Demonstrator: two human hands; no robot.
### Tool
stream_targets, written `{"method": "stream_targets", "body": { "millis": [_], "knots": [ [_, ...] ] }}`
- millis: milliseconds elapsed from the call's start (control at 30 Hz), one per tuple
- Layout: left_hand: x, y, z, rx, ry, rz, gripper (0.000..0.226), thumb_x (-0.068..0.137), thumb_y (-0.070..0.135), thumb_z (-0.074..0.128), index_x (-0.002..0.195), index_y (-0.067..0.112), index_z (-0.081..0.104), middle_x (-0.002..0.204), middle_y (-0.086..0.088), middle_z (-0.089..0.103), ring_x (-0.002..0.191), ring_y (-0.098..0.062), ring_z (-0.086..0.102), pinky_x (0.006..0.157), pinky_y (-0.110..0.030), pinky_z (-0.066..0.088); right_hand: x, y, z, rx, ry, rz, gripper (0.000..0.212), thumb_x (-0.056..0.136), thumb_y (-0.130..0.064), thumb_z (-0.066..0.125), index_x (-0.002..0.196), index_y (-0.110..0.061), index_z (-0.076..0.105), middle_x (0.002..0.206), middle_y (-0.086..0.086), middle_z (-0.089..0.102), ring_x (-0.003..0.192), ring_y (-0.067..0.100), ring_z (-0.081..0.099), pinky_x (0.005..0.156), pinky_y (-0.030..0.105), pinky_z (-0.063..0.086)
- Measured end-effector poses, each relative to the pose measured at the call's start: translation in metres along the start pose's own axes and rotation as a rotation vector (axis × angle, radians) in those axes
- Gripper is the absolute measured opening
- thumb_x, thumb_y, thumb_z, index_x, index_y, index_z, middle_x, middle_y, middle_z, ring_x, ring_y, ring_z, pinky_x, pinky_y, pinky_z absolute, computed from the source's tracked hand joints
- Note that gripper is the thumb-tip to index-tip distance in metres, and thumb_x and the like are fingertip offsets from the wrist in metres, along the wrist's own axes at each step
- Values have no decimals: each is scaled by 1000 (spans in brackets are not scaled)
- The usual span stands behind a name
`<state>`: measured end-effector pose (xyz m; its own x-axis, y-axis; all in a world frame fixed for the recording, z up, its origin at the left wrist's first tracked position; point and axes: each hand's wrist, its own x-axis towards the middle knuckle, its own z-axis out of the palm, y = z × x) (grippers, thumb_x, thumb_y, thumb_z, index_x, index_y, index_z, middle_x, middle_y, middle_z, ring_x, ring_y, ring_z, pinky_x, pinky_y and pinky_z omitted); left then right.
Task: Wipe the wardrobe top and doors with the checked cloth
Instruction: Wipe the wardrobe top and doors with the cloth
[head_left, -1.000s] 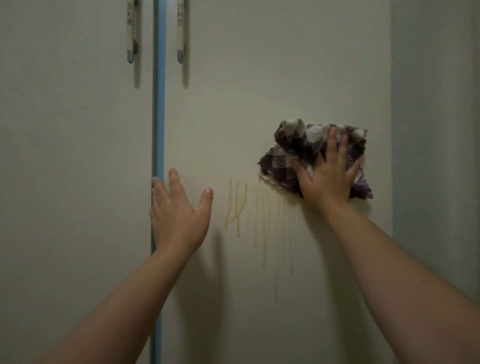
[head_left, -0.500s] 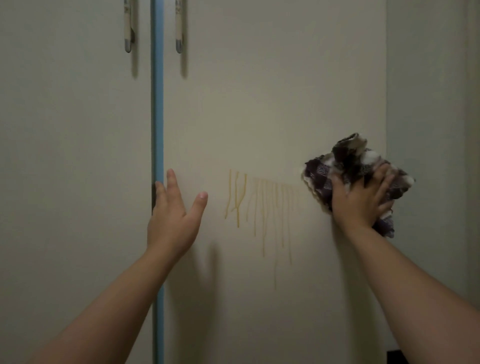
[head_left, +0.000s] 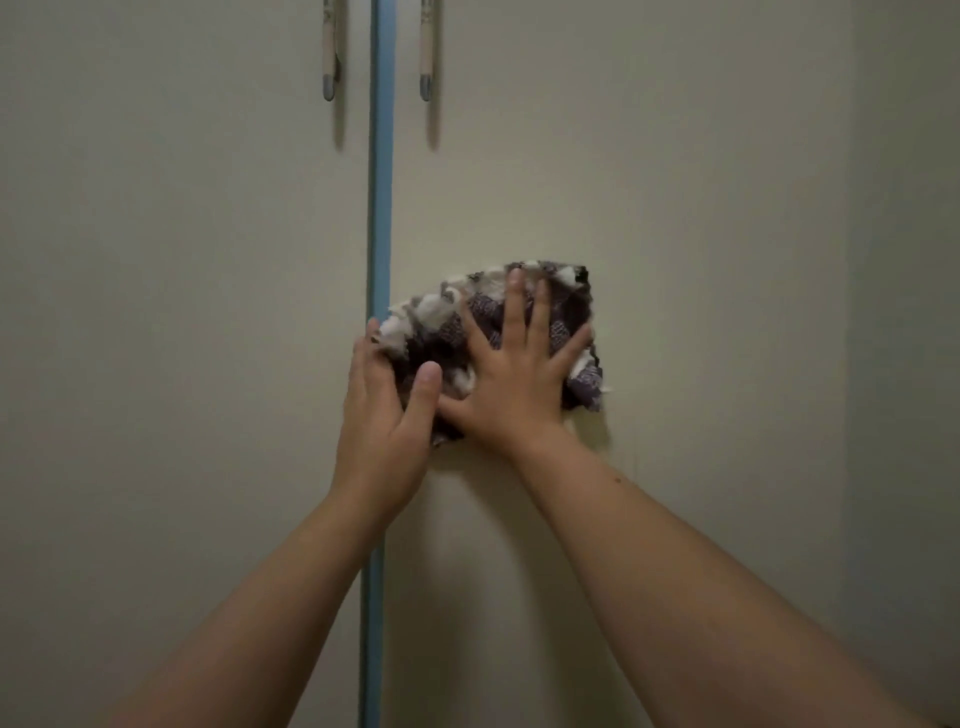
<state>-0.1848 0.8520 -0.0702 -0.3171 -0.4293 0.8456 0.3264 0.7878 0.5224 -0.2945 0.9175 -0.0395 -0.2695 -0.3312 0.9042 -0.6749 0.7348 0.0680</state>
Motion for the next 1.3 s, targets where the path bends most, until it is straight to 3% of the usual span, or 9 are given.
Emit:
{"method": "stream_targets", "body": {
  "millis": [133, 267, 367, 500, 600, 700, 900, 1000, 1300],
  "knots": [
    [-13, 2, -8, 363, 113, 129, 82, 75, 65, 23, 146, 31, -1, 157, -7, -3, 144, -20, -4, 112, -40, -2, -9, -25, 14, -55, 38, -176, 82, 74, -67, 28, 146, -38, -1, 156, 16, -6, 141, 36, -10, 96, 75, -9],
    [-13, -2, -5, 627, 19, 30, 73, 80, 65, 17, 146, 36, 4, 157, -5, 0, 144, -22, -7, 113, -47, -6, -27, -32, 13, -87, -122, -425, 87, 87, -58, 39, 136, -33, -29, 148, 6, -36, 130, 31, -41, 94, 71, -21],
    [-18, -5, 2, 726, -81, -93, 67, 91, 58, 27, 147, 33, 0, 157, -8, -2, 144, -24, -7, 112, -50, -6, -33, -34, 17, -154, -82, -482, 84, 88, -56, 39, 144, -33, -19, 152, 10, -30, 131, 33, -37, 94, 72, -20],
    [-25, -5, 10, 763, -115, -156, 69, 90, 58, 28, 147, 32, -3, 157, -8, -5, 144, -26, -7, 111, -54, -3, -30, -23, 22, -168, -49, -522, 76, 88, -55, 37, 148, -36, -6, 155, 9, -21, 137, 31, -29, 98, 68, -19],
    [-26, -5, 14, 740, -123, -164, 69, 90, 58, 29, 147, 35, -3, 157, -6, -5, 144, -26, -5, 111, -56, 0, -30, -10, 25, -130, 23, -542, 69, 83, -55, 32, 148, -34, 20, 158, 8, 10, 144, 30, 0, 105, 64, -9],
    [-33, -1, 24, 721, -147, -135, 69, 90, 59, 29, 147, 35, -3, 157, -3, -8, 144, -25, -6, 111, -55, 0, -34, 13, 29, -72, 129, -565, 73, 76, -56, 42, 144, -33, 31, 154, 7, 24, 142, 30, 16, 107, 63, 1],
    [-34, 0, 38, 562, -70, -212, 67, 91, 57, 26, 147, 32, 0, 157, -5, -9, 144, -26, 2, 113, -53, 8, -45, 77, 25, -91, 191, -548, 80, 70, -72, 43, 142, -39, 34, 153, 8, 28, 141, 31, 20, 105, 65, 12],
    [-34, 0, 45, 579, -81, -244, 66, 91, 57, 25, 147, 33, -1, 156, -6, -15, 143, -29, -3, 114, -52, 5, -50, 112, 21, -127, 193, -523, 81, 71, -78, 39, 142, -39, 34, 153, 8, 25, 141, 31, 20, 106, 64, 12],
    [-36, -2, 54, 630, -54, -259, 67, 91, 56, 27, 148, 31, 1, 155, -9, -18, 141, -37, 1, 113, -49, 7, -72, 215, 7, -144, 156, -305, 85, 69, -73, 38, 145, -45, 13, 154, 7, 18, 142, 30, 15, 108, 60, 6]
  ]
}}
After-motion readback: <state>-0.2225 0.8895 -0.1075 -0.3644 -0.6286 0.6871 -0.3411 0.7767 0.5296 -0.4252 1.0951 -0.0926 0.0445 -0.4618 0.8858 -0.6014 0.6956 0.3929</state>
